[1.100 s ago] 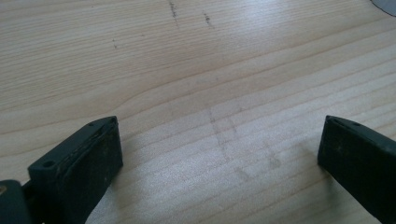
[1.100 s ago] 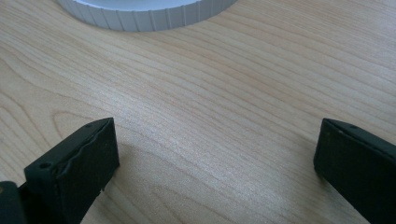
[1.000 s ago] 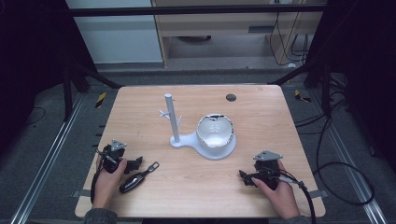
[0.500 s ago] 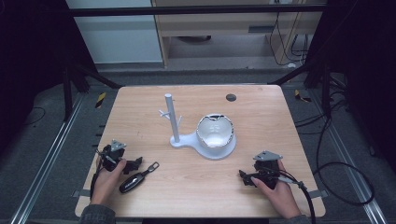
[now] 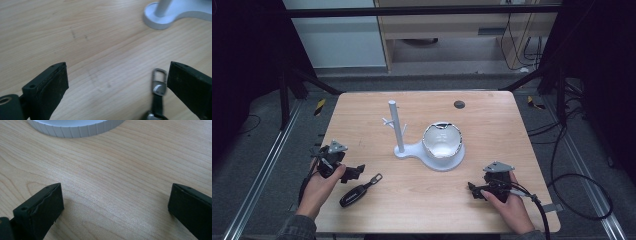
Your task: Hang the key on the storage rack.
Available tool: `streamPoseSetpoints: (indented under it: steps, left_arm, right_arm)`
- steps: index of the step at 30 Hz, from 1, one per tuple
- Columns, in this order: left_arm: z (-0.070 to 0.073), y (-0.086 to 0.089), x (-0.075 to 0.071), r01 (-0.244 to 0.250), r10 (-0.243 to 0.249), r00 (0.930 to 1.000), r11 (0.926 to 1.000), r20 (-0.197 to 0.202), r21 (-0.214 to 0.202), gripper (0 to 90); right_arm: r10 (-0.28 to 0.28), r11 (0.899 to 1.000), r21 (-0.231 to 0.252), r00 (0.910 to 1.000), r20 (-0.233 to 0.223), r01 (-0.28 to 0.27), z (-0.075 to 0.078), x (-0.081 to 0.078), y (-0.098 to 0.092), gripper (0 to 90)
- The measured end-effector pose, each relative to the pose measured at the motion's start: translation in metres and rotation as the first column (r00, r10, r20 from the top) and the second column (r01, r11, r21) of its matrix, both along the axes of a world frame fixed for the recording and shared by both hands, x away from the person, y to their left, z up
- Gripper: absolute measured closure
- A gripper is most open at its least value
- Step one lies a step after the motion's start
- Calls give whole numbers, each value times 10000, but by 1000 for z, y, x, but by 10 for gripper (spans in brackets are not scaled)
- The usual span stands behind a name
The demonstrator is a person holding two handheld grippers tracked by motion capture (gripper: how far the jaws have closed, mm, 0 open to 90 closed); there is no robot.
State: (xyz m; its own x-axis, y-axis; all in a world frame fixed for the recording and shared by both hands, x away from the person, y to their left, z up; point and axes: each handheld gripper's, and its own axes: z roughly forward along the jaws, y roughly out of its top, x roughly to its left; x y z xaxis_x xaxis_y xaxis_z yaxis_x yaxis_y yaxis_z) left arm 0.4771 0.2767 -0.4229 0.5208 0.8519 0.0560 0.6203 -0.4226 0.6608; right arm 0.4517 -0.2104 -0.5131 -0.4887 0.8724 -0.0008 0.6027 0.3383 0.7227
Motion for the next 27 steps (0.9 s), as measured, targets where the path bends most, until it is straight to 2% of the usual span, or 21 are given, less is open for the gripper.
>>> streamPoseSetpoints:
  steps: [2, 3, 5, 6, 7, 10, 12, 16, 19, 21, 24, 25, 26, 27]
  left_arm:
    - [5, -9, -2, 303, -299, 9994, 9991, -152, 300, 37]
    - [6, -13, -3, 301, -287, 9991, 9984, -297, 477, 42]
    - [8, -18, -2, 251, -172, 9960, 9956, -871, 899, 47]
    - [8, -18, -2, 251, -172, 9960, 9956, -871, 899, 48]
    - [8, -22, -1, 281, -156, 9937, 9933, -1111, 1117, 52]
    - [8, -26, 1, 452, -269, 9910, 9893, -1308, 1391, 47]
    - [8, -29, 2, 680, -468, 9865, 9888, -1569, 1328, 44]
    - [12, -35, 3, 1131, -1010, 9782, 9919, -1815, 578, 39]
    - [18, -41, 2, 1467, -1305, 9737, 9863, -1868, 755, 42]
    - [20, -46, 1, 1747, -1546, 9681, 9806, -1973, 890, 48]
    - [18, -53, 2, 2019, -1755, 9606, 9735, -2156, 1071, 66]
    - [18, -53, 2, 2019, -1755, 9606, 9735, -2156, 1071, 66]
    - [16, -56, 4, 2158, -1826, 9554, 9682, -2321, 1269, 67]
    - [15, -59, 5, 2179, -1817, 9539, 9665, -2389, 1352, 69]
  right_arm:
    - [-1, 10000, 1, 10000, 2, 1, 0, 0, 0, 5]
    - [-5, 10000, 2, 10000, 1, 5, 0, 0, 0, 5]
    - [-53, 10000, -8, 10000, 8, 53, 0, 0, 0, 5]
    - [-84, 10000, -10, 10000, 11, 84, 0, 0, 0, 5]
    - [-116, 9999, -11, 9999, 13, 116, 0, 0, 1, 4]
    - [-179, 9998, -30, 9998, 14, 179, 0, 0, 1, 5]
    - [-206, 9998, -35, 9998, 12, 206, 0, 0, 1, 5]
    - [-213, 9998, -35, 9998, 16, 213, 0, 0, 1, 4]
    - [-212, 9998, -36, 9998, 15, 212, 0, 0, 1, 5]
    - [-213, 9998, -35, 9998, 16, 213, 0, 0, 1, 5]
    - [-211, 9998, -36, 9998, 19, 211, 0, 0, 1, 5]
    - [-211, 9998, -36, 9998, 19, 211, 0, 0, 1, 5]
    - [-210, 9998, -32, 9998, 16, 210, 0, 0, 1, 5]
    - [-209, 9998, -35, 9998, 20, 209, 0, 0, 1, 4]
